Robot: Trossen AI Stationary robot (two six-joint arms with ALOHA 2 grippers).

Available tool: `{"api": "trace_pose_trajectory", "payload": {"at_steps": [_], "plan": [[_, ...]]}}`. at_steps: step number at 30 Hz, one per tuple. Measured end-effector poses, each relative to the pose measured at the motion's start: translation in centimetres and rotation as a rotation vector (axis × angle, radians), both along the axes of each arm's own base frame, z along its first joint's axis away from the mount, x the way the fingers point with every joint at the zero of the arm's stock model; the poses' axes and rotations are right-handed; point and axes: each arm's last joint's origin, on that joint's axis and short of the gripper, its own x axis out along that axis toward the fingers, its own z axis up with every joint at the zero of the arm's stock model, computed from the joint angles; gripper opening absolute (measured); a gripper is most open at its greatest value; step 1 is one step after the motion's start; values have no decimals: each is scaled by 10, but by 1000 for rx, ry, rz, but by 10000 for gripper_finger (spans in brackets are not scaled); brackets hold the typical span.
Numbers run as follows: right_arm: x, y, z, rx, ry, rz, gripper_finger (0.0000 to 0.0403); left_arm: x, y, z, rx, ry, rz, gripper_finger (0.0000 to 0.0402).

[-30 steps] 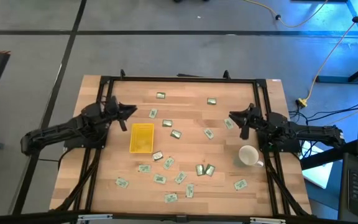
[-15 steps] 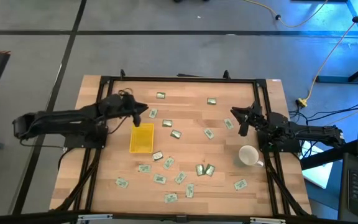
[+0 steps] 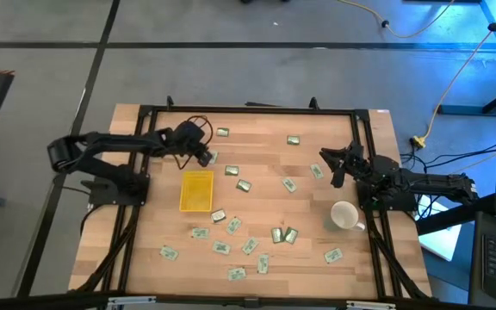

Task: Pick and place Stevia / Truvia into bins
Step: Put the white packet into the yellow bin

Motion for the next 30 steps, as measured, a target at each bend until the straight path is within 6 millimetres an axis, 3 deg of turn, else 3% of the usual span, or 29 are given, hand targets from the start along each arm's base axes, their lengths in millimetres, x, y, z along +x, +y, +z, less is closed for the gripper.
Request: {"api": "trace_pose_trajectory", "payload": {"at_steps": [4,10,19,25,30], "plan": [[0,0,0,0,0,0,87,3,2,-11,-129,-31,95,61],[0,0,0,-6,3,0,87,12,7,-20,-307,-55,27,61],[0,0,0,-23,13,1,87,41,22,-11,-228,250,-29,61],[0,0,0,-23,13,1,87,61,21,-17,-209,323,-144,65],[0,0,0,-23,13,1,87,72,19,-19,-199,338,-176,92]]}}
